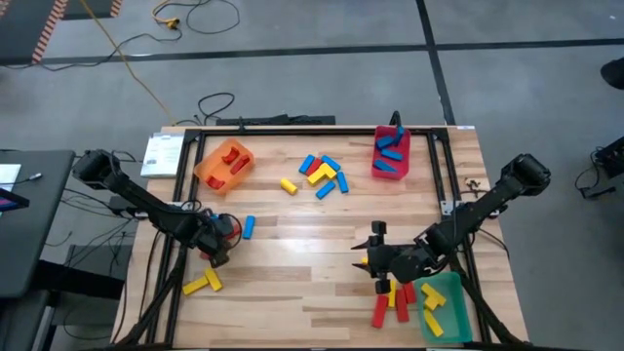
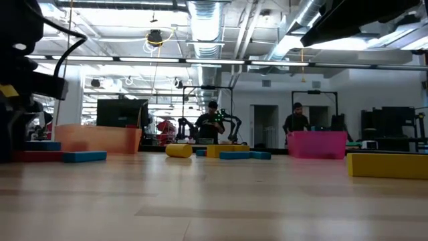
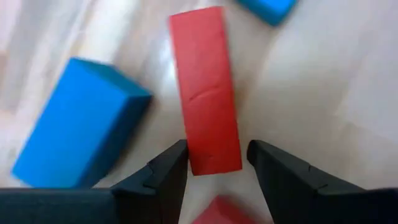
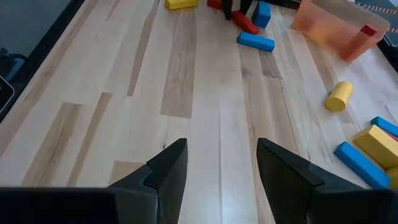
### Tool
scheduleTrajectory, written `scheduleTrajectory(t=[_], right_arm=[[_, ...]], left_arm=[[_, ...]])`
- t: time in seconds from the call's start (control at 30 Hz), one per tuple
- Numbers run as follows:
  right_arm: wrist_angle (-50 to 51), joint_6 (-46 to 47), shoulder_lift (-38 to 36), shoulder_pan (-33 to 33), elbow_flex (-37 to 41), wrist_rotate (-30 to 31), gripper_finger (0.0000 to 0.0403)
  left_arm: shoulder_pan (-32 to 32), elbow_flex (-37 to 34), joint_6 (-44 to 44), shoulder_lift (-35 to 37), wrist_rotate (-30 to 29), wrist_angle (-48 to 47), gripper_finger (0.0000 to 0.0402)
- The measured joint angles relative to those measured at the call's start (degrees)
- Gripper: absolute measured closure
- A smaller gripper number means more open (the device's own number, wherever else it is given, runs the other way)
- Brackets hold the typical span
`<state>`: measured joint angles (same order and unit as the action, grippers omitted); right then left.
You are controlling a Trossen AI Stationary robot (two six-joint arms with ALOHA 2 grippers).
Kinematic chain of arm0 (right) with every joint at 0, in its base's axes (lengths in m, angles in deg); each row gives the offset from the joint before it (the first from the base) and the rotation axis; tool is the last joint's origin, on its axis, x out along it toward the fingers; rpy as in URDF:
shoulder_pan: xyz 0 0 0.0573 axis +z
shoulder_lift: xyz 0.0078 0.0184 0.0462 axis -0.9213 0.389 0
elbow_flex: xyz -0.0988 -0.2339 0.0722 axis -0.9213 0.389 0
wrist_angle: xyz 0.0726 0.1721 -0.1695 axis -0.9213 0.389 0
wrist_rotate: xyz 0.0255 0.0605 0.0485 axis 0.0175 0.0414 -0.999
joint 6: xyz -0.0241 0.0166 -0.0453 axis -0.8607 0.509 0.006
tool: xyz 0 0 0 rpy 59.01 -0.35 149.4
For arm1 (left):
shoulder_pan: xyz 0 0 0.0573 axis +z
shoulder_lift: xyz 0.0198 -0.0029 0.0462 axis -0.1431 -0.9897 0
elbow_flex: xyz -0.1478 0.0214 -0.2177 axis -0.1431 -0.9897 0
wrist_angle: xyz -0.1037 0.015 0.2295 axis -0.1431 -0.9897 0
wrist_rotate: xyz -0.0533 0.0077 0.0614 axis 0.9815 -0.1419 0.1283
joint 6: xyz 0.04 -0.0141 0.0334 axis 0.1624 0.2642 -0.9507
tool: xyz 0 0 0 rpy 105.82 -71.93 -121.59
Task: Sort blocks
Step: Put the red block into the orange bin
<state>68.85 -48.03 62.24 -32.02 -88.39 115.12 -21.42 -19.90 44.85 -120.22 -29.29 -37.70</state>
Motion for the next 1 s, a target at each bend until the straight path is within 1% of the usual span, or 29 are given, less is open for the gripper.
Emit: scheduleTrajectory(t=[0.13, 0.3, 0.4, 0.67, 1.0], right_arm=[[-0.01, -0.03, 0.00, 0.02, 0.00, -0.02, 0.0196], [-0.07, -0.02, 0.00, 0.02, 0.00, 0.00, 0.0196], [-0.10, -0.02, 0.00, 0.02, 0.00, -0.01, 0.0196], [-0.59, 0.00, 0.00, 0.02, 0.00, 0.00, 0.0196], [-1.43, 0.00, -0.04, 0.15, 0.00, 0.00, 0.0196]], left_arm=[[0.00, 0.00, -2.21, -0.06, 1.44, 3.47, 0.0221], [-0.03, 0.00, -1.91, -0.06, 1.02, 4.09, 0.0221], [-0.09, 0.00, 0.23, -0.06, -0.93, 3.69, 0.0221], [-0.13, -0.11, 3.86, -0.17, -2.83, 3.74, 0.0221], [-0.11, -0.20, 9.82, -0.24, -6.62, 4.66, 0.0221]])
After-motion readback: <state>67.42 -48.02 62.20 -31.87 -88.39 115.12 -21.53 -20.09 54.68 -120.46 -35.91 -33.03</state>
